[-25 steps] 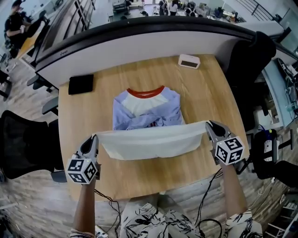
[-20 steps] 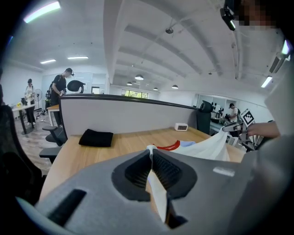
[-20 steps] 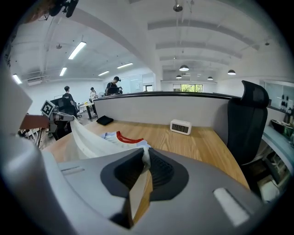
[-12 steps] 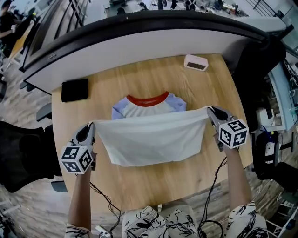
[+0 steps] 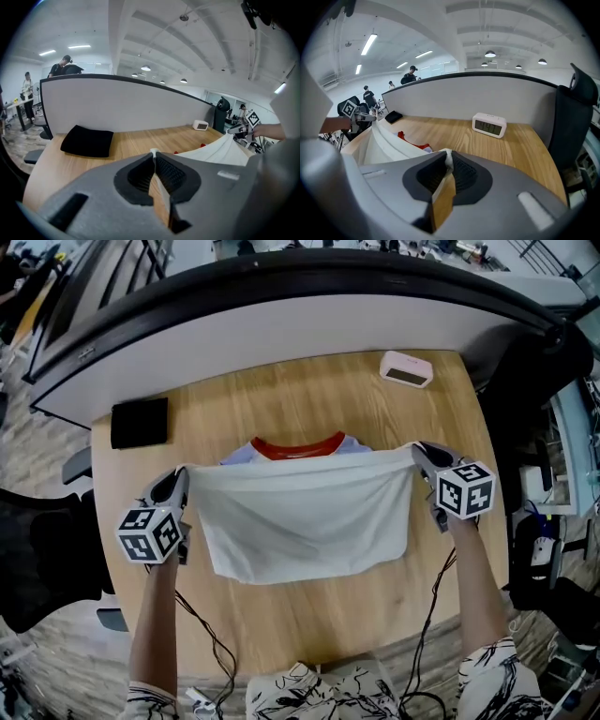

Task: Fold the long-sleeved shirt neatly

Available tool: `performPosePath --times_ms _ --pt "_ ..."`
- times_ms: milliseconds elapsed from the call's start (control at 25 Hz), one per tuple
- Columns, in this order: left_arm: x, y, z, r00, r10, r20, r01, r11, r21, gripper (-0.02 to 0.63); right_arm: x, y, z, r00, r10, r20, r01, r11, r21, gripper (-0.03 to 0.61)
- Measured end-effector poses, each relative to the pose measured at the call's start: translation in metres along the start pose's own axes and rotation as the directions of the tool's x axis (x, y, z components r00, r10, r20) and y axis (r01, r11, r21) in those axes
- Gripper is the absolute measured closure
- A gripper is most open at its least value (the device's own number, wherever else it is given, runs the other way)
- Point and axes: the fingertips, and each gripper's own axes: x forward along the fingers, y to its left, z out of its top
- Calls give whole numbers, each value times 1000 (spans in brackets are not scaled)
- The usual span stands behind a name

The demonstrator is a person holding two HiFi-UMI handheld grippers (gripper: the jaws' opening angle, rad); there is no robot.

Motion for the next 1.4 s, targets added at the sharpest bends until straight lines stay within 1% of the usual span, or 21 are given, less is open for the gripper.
performPosePath --times_ms 160,320,440,600,640,680,720,760,880,920,960,1000,1040,1080,1120,1160,1200,1240,1280,1360,1400 --pt "28 11 -6 998 2 -59 -2 1000 -7 600 28 -13 -5 999 23 -48 -21 999 29 541" --pt "60 24 -14 992 6 -123 -11 999 -41 600 58 -26 -7 995 35 -98 -30 998 51 541" --pt "76 30 -21 988 20 -156 -23 1000 -19 598 80 -29 -11 989 42 -141 -37 999 39 540" --pt "89 33 -27 985 19 -172 -18 1000 10 595 101 -29 -12 984 46 -173 -45 999 11 532" --pt "91 34 -28 985 20 -172 -17 1000 19 590 104 -28 -13 983 50 -176 -50 999 6 528" --pt "91 35 -29 986 18 -169 -14 1000 23 565 106 -27 -14 983 55 -177 -56 998 3 519" --pt "91 36 -30 987 10 -163 -6 1000 20 508 108 -26 -14 982 63 -178 -64 998 -1 494" --pt "90 37 -30 988 -4 -155 6 1000 12 468 108 -26 -15 981 75 -177 -77 997 -6 448" --pt "83 44 -24 993 -57 -102 56 998 -9 366 104 -30 -13 977 135 -163 -141 989 -31 345" --pt "77 45 -17 995 -82 -64 83 997 5 360 99 -32 -9 976 160 -145 -169 984 -49 318" --pt "70 43 -9 992 -121 -20 122 991 47 360 93 -33 -2 975 190 -116 -200 976 -87 310" --pt "62 36 -1 984 -176 15 172 977 127 360 86 -31 5 970 228 -83 -238 959 -151 291" --pt "55 26 3 972 -234 22 222 943 247 365 77 -25 11 960 274 -58 -280 930 -238 272" --pt "48 13 4 959 -284 -5 263 882 392 371 68 -16 13 945 322 -55 -322 885 -336 270" --pt "44 1 0 948 -314 -56 294 792 535 375 61 -5 12 930 361 -75 -357 828 -434 268" --pt "42 -10 -7 938 -325 -117 319 687 653 377 57 6 7 917 382 -111 -381 762 -523 268" --pt "42 -17 -15 933 -317 -173 336 588 735 377 57 15 2 910 386 -150 -394 698 -598 270" --pt "44 -20 -23 931 -297 -213 343 511 788 377 59 23 -3 908 378 -180 -397 642 -656 270" --pt "46 -20 -30 933 -273 -235 340 454 823 377 64 30 -5 910 364 -198 -391 592 -704 282" --pt "53 -19 -40 939 -226 -258 327 361 873 401 71 40 -6 918 337 -209 -364 507 -781 294" --pt "58 -21 -44 940 -210 -268 325 323 889 423 73 44 -8 919 327 -219 -359 468 -808 302"
